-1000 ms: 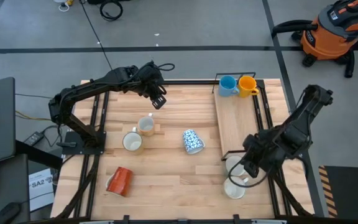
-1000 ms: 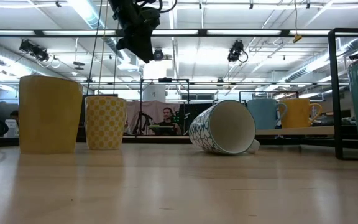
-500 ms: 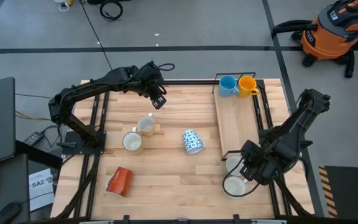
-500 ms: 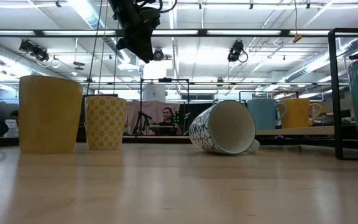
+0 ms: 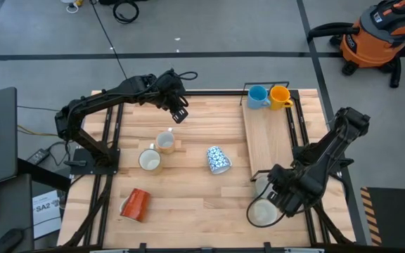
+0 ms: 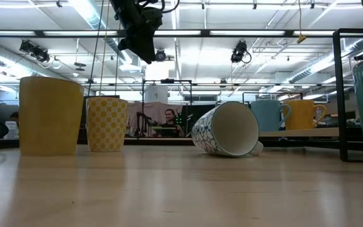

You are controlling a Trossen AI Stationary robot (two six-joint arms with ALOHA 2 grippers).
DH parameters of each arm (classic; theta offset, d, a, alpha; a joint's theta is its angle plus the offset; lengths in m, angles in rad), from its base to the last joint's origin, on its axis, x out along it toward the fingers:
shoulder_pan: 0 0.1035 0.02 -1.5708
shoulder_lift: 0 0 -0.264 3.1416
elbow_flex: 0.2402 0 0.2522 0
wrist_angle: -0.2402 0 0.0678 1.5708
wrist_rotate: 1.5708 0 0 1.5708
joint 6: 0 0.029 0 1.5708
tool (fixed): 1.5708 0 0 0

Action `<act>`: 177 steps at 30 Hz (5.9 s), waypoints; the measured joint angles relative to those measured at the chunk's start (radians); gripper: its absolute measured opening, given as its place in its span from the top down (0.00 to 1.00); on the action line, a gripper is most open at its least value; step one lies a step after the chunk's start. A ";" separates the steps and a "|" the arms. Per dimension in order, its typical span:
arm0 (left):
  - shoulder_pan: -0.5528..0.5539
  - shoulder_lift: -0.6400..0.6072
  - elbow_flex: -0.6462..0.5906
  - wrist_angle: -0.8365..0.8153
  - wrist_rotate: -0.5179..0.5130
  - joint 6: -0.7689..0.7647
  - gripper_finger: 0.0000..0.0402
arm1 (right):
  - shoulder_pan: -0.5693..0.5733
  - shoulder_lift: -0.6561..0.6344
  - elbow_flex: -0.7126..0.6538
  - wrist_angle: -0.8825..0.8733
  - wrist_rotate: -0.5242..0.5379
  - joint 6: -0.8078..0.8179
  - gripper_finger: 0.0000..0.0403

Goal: Place coffee mugs
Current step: Put the green mug on the shelf

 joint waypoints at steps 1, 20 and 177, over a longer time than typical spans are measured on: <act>0.000 0.000 0.000 0.000 0.000 0.000 0.72 | 0.000 0.008 0.000 -0.003 0.000 0.000 0.67; 0.000 0.000 0.000 0.000 0.000 0.000 0.72 | -0.001 0.094 0.000 0.010 -0.057 0.000 0.68; 0.000 0.000 0.000 0.058 0.000 0.011 0.72 | -1.714 -0.274 -0.003 -0.082 -0.031 -0.476 0.91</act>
